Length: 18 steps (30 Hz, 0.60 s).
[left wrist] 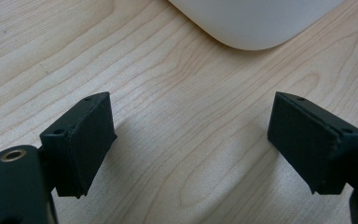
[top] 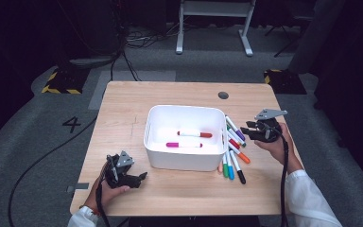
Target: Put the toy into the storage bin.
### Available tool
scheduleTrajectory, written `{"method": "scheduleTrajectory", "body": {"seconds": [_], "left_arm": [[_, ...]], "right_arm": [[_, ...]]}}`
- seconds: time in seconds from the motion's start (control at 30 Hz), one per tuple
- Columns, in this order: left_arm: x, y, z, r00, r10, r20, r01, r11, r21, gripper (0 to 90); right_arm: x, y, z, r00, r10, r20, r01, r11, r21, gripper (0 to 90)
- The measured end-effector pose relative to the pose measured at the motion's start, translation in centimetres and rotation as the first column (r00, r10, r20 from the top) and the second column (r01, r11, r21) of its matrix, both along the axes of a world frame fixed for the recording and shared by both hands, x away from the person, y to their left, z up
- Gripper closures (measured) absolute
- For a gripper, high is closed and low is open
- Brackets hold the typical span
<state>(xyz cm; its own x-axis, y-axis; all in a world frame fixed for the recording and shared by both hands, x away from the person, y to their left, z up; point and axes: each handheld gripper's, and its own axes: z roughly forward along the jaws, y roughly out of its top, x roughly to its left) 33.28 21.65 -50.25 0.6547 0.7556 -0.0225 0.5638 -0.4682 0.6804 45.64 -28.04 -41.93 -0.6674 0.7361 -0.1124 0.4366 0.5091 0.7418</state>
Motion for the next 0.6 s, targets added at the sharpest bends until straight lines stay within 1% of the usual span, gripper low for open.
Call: {"method": "scheduleTrajectory", "body": {"seconds": [0.1, 0.13, 0.2, 0.27, 0.33, 0.53, 0.6], "left_arm": [[0.0, 0.0, 0.0, 1.0000, -0.006, -0.003, 0.006, 1.0000, -0.005, 14.8], [0.0, 0.0, 0.0, 1.0000, -0.006, -0.004, 0.006, 1.0000, -0.006, 14.9], [0.0, 0.0, 0.0, 1.0000, -0.006, -0.003, 0.006, 1.0000, -0.006, 14.9], [0.0, 0.0, 0.0, 1.0000, -0.007, -0.003, 0.007, 1.0000, -0.006, 14.9], [0.0, 0.0, 0.0, 1.0000, -0.007, 0.000, 0.007, 1.0000, -0.004, 14.9], [0.0, 0.0, 0.0, 0.9999, -0.011, 0.000, 0.011, 0.9999, -0.004, 15.0], [0.0, 0.0, 0.0, 0.9999, -0.011, 0.001, 0.011, 0.9999, -0.004, 15.0]], "right_arm": [[1.0, 0.1, -1.3, 0.9995, -0.028, -0.018, 0.027, 0.999, -0.021, 60.3], [1.3, 0.1, -1.7, 0.9990, -0.034, -0.031, 0.033, 0.999, -0.015, 60.3], [1.9, 0.1, -2.5, 0.9981, -0.043, -0.044, 0.042, 0.999, -0.018, 60.5], [2.4, 0.1, -3.3, 0.9959, -0.057, -0.070, 0.056, 0.998, -0.013, 60.5], [2.7, 0.3, -4.0, 0.9941, -0.072, -0.082, 0.069, 0.997, -0.034, 60.9], [3.5, 0.1, -5.4, 0.9885, -0.103, -0.111, 0.098, 0.994, -0.050, 61.5], [3.6, 0.0, -5.7, 0.9876, -0.110, -0.112, 0.104, 0.993, -0.060, 62.2]]}}
